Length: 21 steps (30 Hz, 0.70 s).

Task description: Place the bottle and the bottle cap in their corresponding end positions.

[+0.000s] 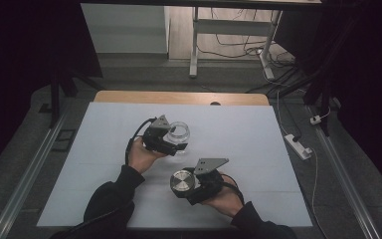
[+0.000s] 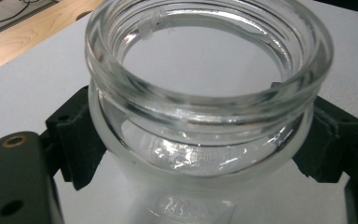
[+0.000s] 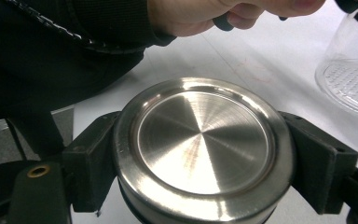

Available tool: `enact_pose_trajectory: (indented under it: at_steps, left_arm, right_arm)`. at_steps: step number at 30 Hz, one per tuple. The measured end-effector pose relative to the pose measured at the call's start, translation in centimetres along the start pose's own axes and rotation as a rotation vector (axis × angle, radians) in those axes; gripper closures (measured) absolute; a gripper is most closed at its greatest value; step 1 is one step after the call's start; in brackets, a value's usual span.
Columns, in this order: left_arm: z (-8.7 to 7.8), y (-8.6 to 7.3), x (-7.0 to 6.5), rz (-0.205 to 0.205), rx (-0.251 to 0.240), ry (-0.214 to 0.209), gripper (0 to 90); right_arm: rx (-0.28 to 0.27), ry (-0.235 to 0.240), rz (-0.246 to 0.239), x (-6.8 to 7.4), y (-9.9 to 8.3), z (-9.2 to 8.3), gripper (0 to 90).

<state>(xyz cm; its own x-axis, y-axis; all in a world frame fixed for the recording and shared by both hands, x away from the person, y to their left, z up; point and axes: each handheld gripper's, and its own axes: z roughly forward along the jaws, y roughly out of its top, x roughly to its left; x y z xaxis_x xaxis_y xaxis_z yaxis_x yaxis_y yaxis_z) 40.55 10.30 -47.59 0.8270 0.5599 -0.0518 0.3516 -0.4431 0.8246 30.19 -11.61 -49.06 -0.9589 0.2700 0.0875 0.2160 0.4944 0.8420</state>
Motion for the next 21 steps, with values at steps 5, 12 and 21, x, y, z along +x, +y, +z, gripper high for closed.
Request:
enact_pose_trajectory:
  at_steps: [5,12,21]
  left_arm:
    - [0.5,0.1,0.3,0.001,0.002,0.009,15.4]
    - [1.1,-0.1,0.7,0.002,0.003,0.026,15.4]
    - [1.7,-0.7,1.4,-0.014,-0.007,0.049,15.4]
  right_arm:
    - [0.003,-0.011,-0.004,-0.1,-0.3,0.4,18.7]
    - [0.021,-0.026,-0.026,-0.1,-0.7,1.4,18.7]
    - [0.044,-0.037,-0.031,-0.2,-1.3,2.3,18.7]
